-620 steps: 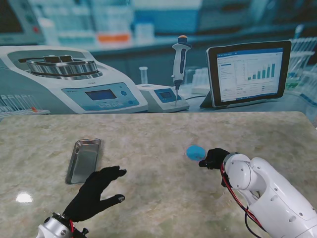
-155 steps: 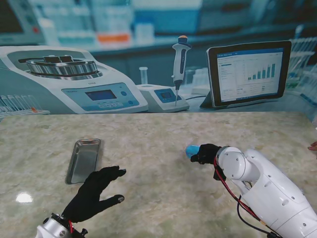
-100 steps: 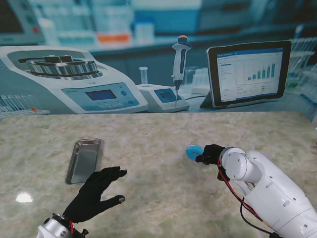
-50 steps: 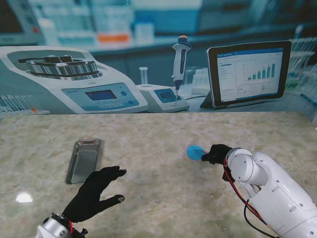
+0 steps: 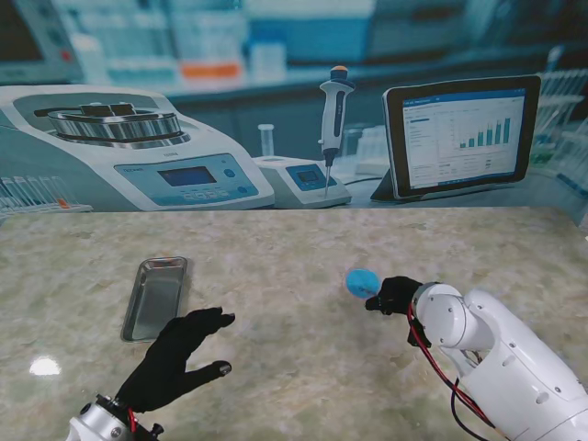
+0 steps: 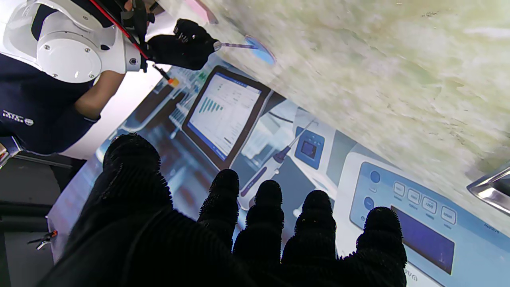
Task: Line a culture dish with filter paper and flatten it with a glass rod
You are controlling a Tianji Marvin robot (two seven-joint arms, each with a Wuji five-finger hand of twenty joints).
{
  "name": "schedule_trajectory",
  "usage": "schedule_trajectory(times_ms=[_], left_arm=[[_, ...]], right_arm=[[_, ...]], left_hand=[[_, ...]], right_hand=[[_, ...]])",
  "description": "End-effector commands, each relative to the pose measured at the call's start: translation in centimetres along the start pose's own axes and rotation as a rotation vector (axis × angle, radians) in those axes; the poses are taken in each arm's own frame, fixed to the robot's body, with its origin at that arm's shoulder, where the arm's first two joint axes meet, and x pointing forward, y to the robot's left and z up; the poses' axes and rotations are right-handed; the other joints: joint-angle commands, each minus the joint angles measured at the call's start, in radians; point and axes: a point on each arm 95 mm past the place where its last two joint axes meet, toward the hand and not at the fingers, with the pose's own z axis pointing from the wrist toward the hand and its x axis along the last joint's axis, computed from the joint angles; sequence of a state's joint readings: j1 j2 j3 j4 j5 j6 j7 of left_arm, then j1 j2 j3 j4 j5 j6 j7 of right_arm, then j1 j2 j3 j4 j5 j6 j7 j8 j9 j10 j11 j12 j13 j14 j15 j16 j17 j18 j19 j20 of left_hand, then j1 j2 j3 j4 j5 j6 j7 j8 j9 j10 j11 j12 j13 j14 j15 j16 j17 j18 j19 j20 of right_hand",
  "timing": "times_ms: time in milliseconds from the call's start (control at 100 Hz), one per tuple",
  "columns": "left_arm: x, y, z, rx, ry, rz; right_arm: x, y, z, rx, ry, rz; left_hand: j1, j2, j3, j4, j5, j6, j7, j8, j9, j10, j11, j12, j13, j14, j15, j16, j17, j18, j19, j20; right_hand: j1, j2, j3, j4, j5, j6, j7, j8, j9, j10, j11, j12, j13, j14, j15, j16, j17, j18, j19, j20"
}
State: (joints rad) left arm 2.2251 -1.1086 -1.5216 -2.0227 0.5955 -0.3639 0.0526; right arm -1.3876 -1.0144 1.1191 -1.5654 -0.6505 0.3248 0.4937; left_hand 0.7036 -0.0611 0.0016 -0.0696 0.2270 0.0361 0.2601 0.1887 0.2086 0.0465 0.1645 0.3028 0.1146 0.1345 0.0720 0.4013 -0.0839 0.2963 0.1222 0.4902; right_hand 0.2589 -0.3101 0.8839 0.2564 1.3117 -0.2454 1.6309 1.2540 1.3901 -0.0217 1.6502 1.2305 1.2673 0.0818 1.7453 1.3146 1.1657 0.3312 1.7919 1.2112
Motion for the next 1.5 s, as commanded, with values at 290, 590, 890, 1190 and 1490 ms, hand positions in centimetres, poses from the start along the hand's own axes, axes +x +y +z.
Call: schedule_trajectory(times_ms=[290,590,890,1190,1490], left_arm=[[0.2,0.0,0.0,-0.004,-0.002,-0.006],[0.2,0.0,0.0,-0.003,0.001,-0.006],[0.2,0.1,-0.1,-0.003,0.003,-0.008],[0.2,0.1,-0.1,-0.003,0.002,-0.005],[0.1,0.1,-0.1,-0.003,-0.002,-0.004]], right_arm=[[-1.0,-0.1,0.0,-0.009,-0.056,0.0],[-0.2,0.5,-1.0,-0.04,-0.014,0.02],[0.1,-0.2,-1.3,0.017,0.002,-0.021],[-0.5,-0.1,-0.8,0.038,-0.047,-0.042],[-1.1,0.1,-0.5,0.016,-0.074,-0.03]], left_hand=[[0.015,0.028,-0.024,0.029,-0.009,0.01,-0.024,-0.012,-0.037,-0.001,-0.013,-0.021,-0.035,-0.033,-0.017,-0.012,-0.004,-0.037,-0.04,-0.042],[0.015,0.028,-0.023,0.029,-0.009,0.009,-0.024,-0.012,-0.038,0.0,-0.013,-0.021,-0.036,-0.033,-0.017,-0.012,-0.004,-0.037,-0.04,-0.042],[0.015,0.028,-0.023,0.029,-0.008,0.009,-0.023,-0.012,-0.037,0.0,-0.012,-0.021,-0.035,-0.032,-0.017,-0.012,-0.004,-0.037,-0.04,-0.043],[0.015,0.028,-0.023,0.029,-0.008,0.008,-0.022,-0.011,-0.037,-0.001,-0.012,-0.021,-0.036,-0.034,-0.017,-0.012,-0.004,-0.037,-0.04,-0.043],[0.016,0.028,-0.023,0.029,-0.006,0.009,-0.021,-0.011,-0.036,0.0,-0.01,-0.02,-0.034,-0.033,-0.017,-0.012,-0.004,-0.037,-0.039,-0.042]], right_hand=[[-0.026,0.011,-0.007,0.023,0.051,0.074,0.111,0.017,0.05,-0.061,0.105,0.009,0.041,-0.114,0.118,0.039,0.043,-0.022,0.302,0.026],[-0.025,0.01,-0.006,0.023,0.051,0.074,0.111,0.017,0.051,-0.059,0.106,0.008,0.041,-0.112,0.119,0.039,0.042,-0.019,0.302,0.027],[-0.022,0.016,-0.016,0.018,0.051,0.074,0.111,0.017,0.05,-0.062,0.105,0.008,0.041,-0.115,0.118,0.039,0.043,-0.022,0.302,0.026],[-0.019,0.017,-0.019,0.017,0.051,0.074,0.111,0.017,0.05,-0.064,0.105,0.007,0.041,-0.118,0.118,0.038,0.043,-0.026,0.302,0.025],[-0.02,0.016,-0.018,0.017,0.051,0.074,0.111,0.017,0.051,-0.063,0.105,0.006,0.041,-0.116,0.118,0.038,0.043,-0.026,0.302,0.024]])
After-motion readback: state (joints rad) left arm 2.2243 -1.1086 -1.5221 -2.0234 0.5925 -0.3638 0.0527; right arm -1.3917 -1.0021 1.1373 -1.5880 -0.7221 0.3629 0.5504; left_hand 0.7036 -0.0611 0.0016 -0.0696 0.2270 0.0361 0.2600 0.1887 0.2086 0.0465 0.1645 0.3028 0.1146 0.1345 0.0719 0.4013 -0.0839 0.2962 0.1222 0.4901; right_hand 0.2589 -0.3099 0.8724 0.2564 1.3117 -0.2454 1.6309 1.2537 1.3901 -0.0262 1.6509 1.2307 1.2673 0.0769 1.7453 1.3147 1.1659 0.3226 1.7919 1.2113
